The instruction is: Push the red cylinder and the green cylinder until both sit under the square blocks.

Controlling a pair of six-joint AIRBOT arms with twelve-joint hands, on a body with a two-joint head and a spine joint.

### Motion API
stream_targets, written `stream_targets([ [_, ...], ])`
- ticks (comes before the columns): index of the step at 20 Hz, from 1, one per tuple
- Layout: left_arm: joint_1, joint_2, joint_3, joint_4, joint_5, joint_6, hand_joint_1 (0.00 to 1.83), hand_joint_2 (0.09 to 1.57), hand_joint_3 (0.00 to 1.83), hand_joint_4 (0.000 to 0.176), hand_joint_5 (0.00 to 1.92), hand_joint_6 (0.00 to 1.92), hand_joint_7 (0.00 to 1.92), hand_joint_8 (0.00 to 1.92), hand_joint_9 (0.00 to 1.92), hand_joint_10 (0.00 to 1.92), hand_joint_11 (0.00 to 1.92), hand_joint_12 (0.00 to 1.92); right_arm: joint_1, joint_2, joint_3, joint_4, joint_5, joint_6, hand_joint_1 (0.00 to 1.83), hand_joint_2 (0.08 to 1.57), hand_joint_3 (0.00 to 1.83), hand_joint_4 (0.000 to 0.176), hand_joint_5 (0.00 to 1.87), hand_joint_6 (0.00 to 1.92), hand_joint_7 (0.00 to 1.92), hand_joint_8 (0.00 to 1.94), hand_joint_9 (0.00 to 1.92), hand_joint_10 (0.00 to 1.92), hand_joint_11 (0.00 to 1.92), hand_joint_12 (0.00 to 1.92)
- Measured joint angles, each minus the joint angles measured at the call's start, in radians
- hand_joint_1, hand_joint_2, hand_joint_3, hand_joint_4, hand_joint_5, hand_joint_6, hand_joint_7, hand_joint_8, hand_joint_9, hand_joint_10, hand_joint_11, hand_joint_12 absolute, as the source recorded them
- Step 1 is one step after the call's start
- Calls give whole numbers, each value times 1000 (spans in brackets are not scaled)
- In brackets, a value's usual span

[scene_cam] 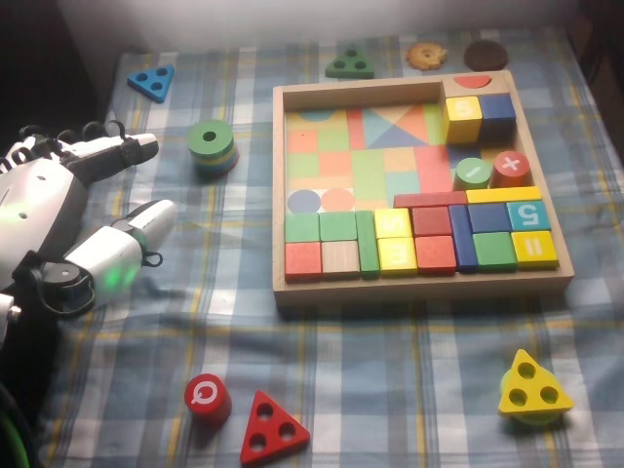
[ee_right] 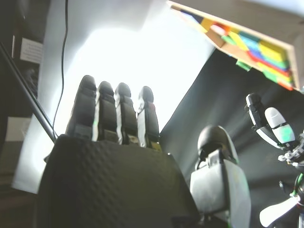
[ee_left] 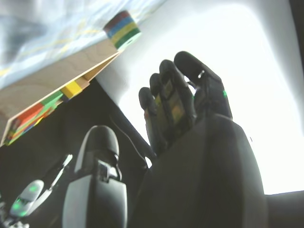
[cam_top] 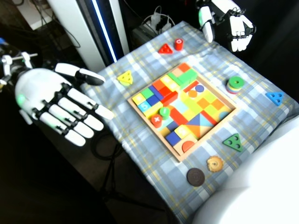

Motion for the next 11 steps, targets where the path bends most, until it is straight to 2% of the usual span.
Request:
stream_targets([
  [1,0,0,0,2,-3,0,465,1334,0,0,525,1,462,1,421,3,0,972,-2,-9,-2,17,24,0,0,1070,0,97,261,7,157,14,77,16,22,9],
  [2,2,-2,0,2,-9,0,473,1329,0,0,533,3,465,2,429,7,0,990,-2,-29,-2,41,65,0,0,1070,0,104,268,9,160,14,78,15,16,7],
  [3,3,-5,0,1,-15,0,437,1331,0,0,535,3,471,3,435,8,0,1005,-2,-40,-2,51,81,0,0,1053,0,135,282,12,178,17,95,18,35,14],
  [4,3,-14,2,-8,-22,0,429,1332,0,0,537,3,478,6,438,9,0,1007,-2,-58,-2,63,95,0,0,1045,0,140,300,6,199,7,115,10,47,18],
  [5,4,-27,11,-6,-24,-6,450,1343,4,0,540,3,477,4,438,8,0,1003,-2,-68,-2,69,97,0,0,1035,0,129,307,5,186,1,95,2,27,9],
  [6,4,-36,16,-8,-23,-13,450,1343,4,0,540,3,477,4,438,8,0,1003,-2,-75,-4,71,97,0,0,1035,0,129,307,5,186,1,95,2,27,9],
  [8,1,-48,25,1,-24,-18,536,1344,2,0,558,5,492,3,450,9,0,1051,-2,-88,-4,85,98,0,0,1022,0,112,322,10,194,5,107,6,30,10],
  [9,1,-51,28,1,-26,-19,588,1336,0,0,581,7,513,6,472,15,0,1117,-1,-99,-4,106,104,0,3,1061,10,38,330,8,219,11,114,8,24,8],
  [10,1,-52,30,-5,-24,-19,649,1331,0,0,612,13,532,8,479,16,0,1147,3,-111,-4,121,105,-13,0,1048,2,52,308,1,206,4,105,3,29,10],
  [11,1,-54,32,-10,-25,-19,649,1331,0,0,612,13,532,8,479,16,0,1147,3,-123,-7,133,106,-44,0,1048,2,52,308,1,206,4,105,3,29,10],
])
